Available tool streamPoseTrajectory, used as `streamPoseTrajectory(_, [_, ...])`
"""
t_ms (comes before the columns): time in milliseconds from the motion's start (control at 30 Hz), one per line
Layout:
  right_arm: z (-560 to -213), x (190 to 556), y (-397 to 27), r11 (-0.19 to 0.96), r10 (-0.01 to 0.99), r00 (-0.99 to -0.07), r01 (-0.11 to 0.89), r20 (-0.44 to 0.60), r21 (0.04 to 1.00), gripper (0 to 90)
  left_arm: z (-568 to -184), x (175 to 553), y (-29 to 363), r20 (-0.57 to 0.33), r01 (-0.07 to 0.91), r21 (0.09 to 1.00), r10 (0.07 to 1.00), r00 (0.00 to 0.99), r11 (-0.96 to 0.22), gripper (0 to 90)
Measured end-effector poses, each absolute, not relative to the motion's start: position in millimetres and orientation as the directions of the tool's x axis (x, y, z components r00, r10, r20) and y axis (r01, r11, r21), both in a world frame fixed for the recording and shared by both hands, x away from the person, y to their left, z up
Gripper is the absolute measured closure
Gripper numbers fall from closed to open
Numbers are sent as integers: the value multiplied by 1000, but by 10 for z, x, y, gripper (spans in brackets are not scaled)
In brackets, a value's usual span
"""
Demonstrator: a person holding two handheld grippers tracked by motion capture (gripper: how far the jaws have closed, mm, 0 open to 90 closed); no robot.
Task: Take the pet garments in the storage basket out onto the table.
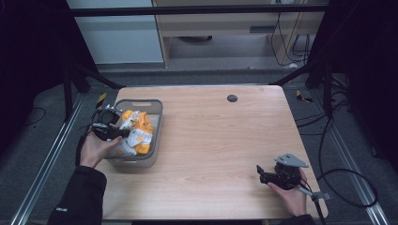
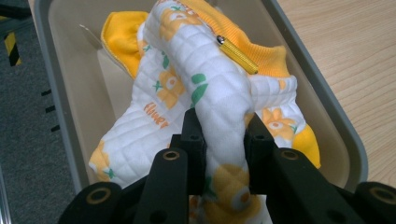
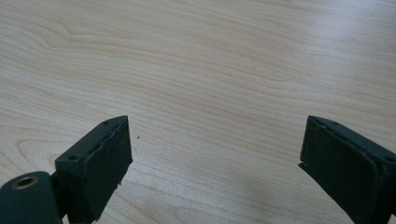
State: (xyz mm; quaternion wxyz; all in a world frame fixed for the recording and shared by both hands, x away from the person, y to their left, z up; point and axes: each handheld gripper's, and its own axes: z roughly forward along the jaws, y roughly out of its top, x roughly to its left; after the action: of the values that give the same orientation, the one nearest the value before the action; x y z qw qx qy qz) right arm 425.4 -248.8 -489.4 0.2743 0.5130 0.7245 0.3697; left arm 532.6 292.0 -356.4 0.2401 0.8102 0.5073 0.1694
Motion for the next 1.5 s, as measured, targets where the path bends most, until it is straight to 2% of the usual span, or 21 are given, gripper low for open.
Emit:
streamPoseTrajectory(833, [-4892, 4254, -2496, 207, 946, -322, 533, -30, 821, 89, -3085, 5136, 2923, 69, 675, 615, 880, 469, -408, 742])
streamPoseTrajectory(1500, [-4882, 4249, -2501, 200, 948, -319, 530, -25, 824, 89, -2775, 4923, 2643, 114, 589, 639, 819, 563, -494, 742])
